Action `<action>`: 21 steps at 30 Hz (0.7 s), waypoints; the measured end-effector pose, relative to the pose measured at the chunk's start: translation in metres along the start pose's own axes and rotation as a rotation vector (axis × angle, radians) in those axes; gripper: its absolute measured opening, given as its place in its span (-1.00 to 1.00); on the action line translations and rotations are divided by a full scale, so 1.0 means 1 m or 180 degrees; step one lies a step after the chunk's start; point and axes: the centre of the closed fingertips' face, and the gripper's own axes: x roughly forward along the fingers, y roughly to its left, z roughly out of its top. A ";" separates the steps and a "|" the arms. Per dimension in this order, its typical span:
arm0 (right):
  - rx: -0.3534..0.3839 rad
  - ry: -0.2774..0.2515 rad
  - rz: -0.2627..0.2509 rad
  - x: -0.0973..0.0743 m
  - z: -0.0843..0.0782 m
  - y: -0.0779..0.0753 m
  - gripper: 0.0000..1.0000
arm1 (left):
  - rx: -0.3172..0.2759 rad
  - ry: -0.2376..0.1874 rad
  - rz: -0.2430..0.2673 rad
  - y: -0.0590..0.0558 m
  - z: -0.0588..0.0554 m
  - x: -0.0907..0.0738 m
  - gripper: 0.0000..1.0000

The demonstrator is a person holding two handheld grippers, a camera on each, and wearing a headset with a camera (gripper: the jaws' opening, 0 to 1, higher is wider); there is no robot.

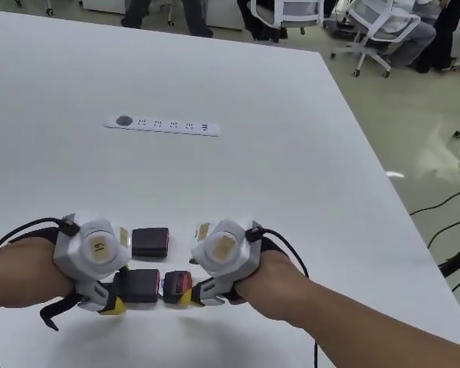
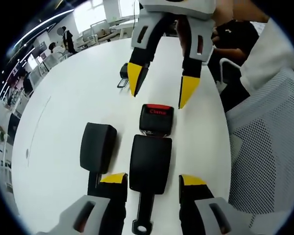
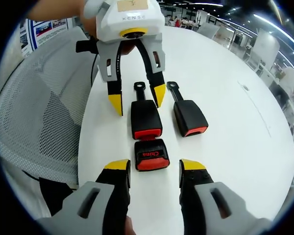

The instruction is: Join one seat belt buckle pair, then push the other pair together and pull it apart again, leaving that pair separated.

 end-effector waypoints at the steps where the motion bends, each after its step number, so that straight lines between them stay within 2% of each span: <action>1: 0.0022 -0.0024 -0.0016 -0.001 -0.002 -0.005 -0.25 | 0.0006 -0.0019 0.0019 0.002 0.001 -0.002 -0.12; 3: 0.0034 -0.0050 -0.0043 -0.004 -0.006 -0.013 -0.25 | 0.0007 -0.0058 0.0062 0.007 0.008 -0.012 -0.10; 5: 0.0040 -0.0044 -0.0068 -0.008 -0.011 -0.020 -0.25 | 0.0006 -0.0076 0.0102 0.016 0.008 -0.014 -0.09; 7: 0.0062 -0.0023 -0.0110 -0.014 -0.018 -0.027 -0.25 | -0.0011 -0.0148 0.0145 0.022 0.020 -0.021 -0.07; 9: 0.0093 -0.0014 -0.0131 -0.016 -0.024 -0.036 -0.26 | -0.0055 -0.0212 0.0193 0.033 0.027 -0.023 -0.07; 10: 0.0112 -0.0001 -0.0143 -0.019 -0.029 -0.041 -0.26 | -0.0057 -0.0231 0.0223 0.043 0.027 -0.022 -0.07; 12: 0.0139 0.0028 -0.0171 -0.021 -0.037 -0.049 -0.26 | -0.0026 -0.0222 0.0250 0.054 0.027 -0.018 -0.07; 13: 0.0143 0.0038 -0.0172 -0.021 -0.040 -0.051 -0.26 | 0.0009 -0.0209 0.0241 0.056 0.028 -0.017 -0.06; 14: 0.0142 0.0059 -0.0187 -0.022 -0.044 -0.055 -0.26 | 0.0056 -0.0187 0.0221 0.054 0.031 -0.015 -0.06; 15: 0.0150 0.0069 -0.0195 -0.023 -0.046 -0.058 -0.25 | 0.0139 -0.0158 0.0211 0.058 0.032 -0.013 -0.06; 18: 0.0160 0.0115 -0.0207 -0.025 -0.057 -0.067 -0.25 | 0.0136 -0.0145 0.0191 0.068 0.036 -0.008 -0.07; 20: 0.0162 0.0139 -0.0238 -0.029 -0.062 -0.073 -0.24 | 0.0155 -0.0105 0.0190 0.075 0.036 -0.005 -0.08; 21: 0.0171 0.0150 -0.0245 -0.032 -0.062 -0.073 -0.24 | 0.0140 -0.0093 0.0179 0.082 0.034 -0.003 -0.08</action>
